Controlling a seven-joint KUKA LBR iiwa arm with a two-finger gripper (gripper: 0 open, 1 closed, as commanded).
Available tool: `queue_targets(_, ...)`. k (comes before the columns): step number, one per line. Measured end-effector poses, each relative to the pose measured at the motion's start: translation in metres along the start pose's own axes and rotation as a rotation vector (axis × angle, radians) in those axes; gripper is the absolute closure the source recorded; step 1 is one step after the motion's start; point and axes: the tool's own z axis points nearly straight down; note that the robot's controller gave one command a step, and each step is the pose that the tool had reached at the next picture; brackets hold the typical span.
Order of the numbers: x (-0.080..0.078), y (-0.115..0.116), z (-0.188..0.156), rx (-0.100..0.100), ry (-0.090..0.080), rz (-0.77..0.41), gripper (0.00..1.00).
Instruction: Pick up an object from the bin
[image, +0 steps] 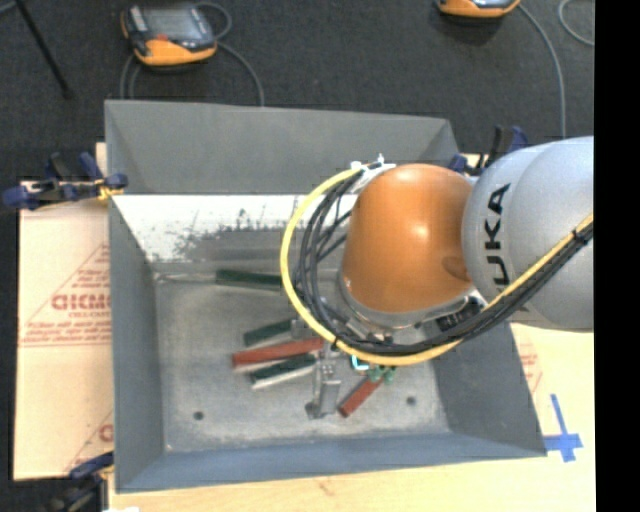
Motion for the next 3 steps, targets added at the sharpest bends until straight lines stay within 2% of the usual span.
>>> queue_targets(1, -0.002, -0.001, -0.004, -0.001, -0.008, 0.004, 0.00)
queue_targets(2, -0.019, -0.018, 0.064, -0.001, -0.014, -0.016, 0.00)
queue_targets(3, -0.023, -0.041, 0.118, 0.002, -0.004, -0.074, 0.00)
